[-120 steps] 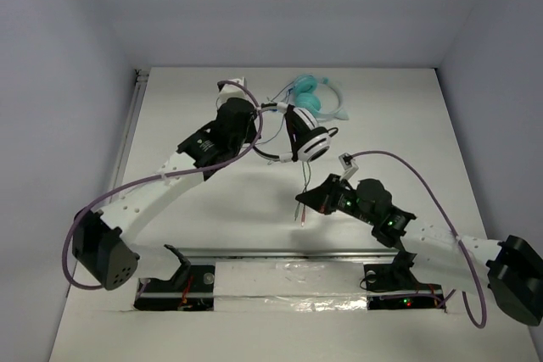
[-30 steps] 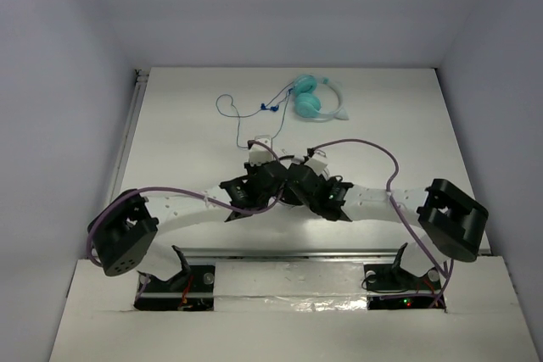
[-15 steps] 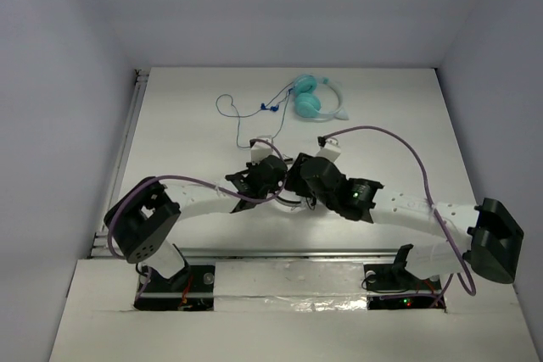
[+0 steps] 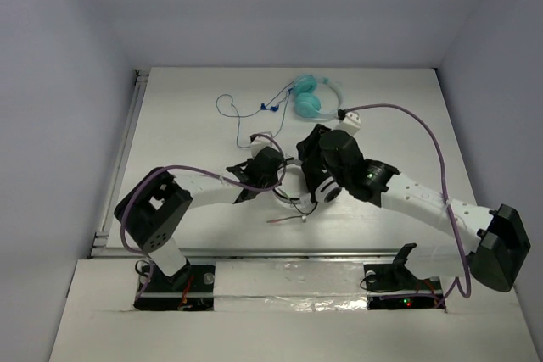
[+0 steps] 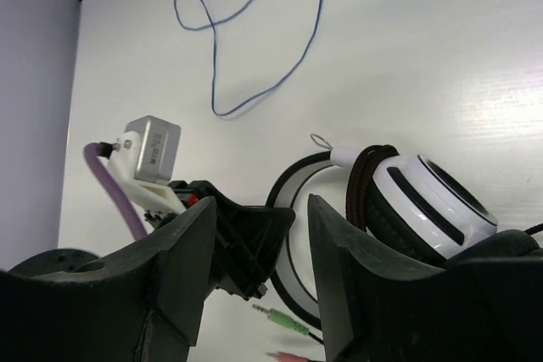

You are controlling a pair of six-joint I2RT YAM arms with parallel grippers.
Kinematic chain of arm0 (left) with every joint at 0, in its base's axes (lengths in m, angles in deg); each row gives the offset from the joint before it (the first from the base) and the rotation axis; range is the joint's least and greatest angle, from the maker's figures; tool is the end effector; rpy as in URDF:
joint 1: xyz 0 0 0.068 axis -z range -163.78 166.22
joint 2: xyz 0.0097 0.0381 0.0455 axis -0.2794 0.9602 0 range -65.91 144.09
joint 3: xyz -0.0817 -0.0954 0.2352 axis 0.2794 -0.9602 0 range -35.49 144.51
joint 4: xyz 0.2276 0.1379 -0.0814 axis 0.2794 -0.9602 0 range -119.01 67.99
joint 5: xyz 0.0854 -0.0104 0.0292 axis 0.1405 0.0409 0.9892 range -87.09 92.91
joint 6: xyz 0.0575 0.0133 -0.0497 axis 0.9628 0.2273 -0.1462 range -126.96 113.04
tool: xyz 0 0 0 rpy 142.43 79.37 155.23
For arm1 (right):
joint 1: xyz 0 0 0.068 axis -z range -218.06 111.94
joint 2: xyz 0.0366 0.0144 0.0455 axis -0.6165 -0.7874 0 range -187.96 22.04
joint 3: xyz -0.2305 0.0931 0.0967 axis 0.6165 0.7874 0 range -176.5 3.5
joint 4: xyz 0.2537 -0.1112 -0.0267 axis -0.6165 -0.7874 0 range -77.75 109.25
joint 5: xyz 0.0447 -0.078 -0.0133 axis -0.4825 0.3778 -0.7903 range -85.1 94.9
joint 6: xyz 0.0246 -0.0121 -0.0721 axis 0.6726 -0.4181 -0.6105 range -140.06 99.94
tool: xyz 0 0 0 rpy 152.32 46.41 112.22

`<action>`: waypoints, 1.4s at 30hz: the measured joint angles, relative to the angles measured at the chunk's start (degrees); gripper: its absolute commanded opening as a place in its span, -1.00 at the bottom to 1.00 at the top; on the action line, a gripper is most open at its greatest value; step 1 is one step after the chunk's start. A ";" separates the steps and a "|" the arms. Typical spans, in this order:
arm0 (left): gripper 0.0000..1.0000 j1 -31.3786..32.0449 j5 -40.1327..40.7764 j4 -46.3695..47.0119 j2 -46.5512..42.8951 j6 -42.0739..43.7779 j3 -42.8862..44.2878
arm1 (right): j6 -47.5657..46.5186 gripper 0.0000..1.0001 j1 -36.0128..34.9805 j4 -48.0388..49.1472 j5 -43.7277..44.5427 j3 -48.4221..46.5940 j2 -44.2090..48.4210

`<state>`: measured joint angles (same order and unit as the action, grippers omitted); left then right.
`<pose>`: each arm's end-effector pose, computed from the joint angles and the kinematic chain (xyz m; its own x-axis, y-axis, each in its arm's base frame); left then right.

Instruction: Wrap the headphones

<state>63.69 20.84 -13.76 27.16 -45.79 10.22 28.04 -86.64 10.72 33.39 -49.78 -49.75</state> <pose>0.2596 -0.2529 0.1318 -0.6706 -0.1515 -0.7262 0.1529 0.9296 -0.3352 0.2384 0.2231 0.2719 -0.4823 0.4423 -0.7562 -0.0285 0.8548 0.5182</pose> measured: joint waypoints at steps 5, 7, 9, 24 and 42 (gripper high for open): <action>-1.00 -2.40 -2.01 -0.11 1.92 1.38 3.34 | -3.56 -0.05 0.57 0.13 1.22 -0.68 2.64; -0.89 -3.56 -2.38 -0.22 2.40 1.84 4.28 | -4.92 -0.10 0.63 0.22 1.57 -0.68 3.72; -0.50 -4.72 -2.32 -0.42 2.49 2.27 4.68 | -6.08 -0.17 0.87 0.31 2.01 -0.68 4.61; 0.33 -9.97 1.70 -1.53 -20.59 5.16 5.27 | -13.09 -0.68 0.98 -1.01 2.08 1.73 20.85; 0.98 -9.97 -11.98 -12.90 -50.05 10.16 2.01 | -7.10 0.99 0.98 -12.24 -1.01 8.50 38.38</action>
<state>53.72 8.86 -26.65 -22.89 -35.62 12.23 20.93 -85.65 -1.52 32.39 -41.27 -11.37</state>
